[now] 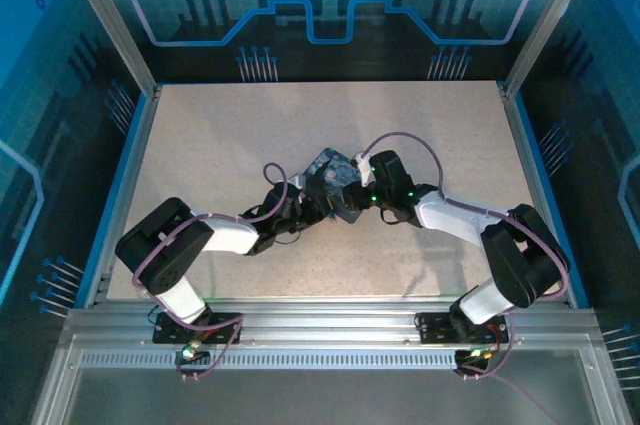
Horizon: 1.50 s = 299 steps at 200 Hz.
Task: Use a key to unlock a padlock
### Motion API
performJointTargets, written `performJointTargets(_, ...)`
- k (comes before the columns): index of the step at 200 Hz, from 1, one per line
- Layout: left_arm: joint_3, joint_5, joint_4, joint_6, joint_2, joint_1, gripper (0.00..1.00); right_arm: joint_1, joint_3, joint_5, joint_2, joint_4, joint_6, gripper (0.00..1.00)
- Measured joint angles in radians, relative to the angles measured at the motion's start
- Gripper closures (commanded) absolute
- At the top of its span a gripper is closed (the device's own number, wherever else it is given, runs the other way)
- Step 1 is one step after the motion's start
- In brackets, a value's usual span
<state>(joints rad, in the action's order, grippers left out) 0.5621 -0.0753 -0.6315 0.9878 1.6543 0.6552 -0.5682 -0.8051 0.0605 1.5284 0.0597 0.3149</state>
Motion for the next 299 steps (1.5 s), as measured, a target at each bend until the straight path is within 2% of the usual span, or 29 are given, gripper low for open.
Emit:
performJointTargets(68,0.000,0.000,-0.014,-0.002,-0.002,0.009,0.64,0.000,-0.002,-0.011,0.003,-0.003,0.000,0.70)
performJointTargets(168,0.000,0.005,0.026,-0.042,-0.087,0.009,0.62,0.000,-0.009,-0.027,0.007,-0.001,-0.010,0.68)
performJointTargets(216,0.000,0.037,0.189,-0.129,-0.269,-0.014,0.51,0.000,-0.009,-0.055,-0.092,-0.081,-0.053,0.61)
performJointTargets(235,0.006,0.039,0.273,-0.169,-0.332,-0.063,0.37,0.006,-0.003,-0.055,-0.144,-0.103,-0.053,0.52)
performJointTargets(245,0.020,0.037,0.332,-0.197,-0.357,-0.105,0.28,0.021,0.010,-0.044,-0.170,-0.105,-0.044,0.49)
performJointTargets(259,0.048,0.037,0.394,-0.240,-0.373,-0.167,0.20,0.054,0.031,-0.018,-0.195,-0.105,-0.023,0.43)
performJointTargets(279,0.100,0.011,0.460,-0.304,-0.364,-0.258,0.17,0.108,0.070,0.035,-0.206,-0.100,0.018,0.34)
performJointTargets(299,0.173,-0.040,0.491,-0.362,-0.305,-0.305,0.17,0.141,0.105,0.089,-0.204,-0.093,0.060,0.28)
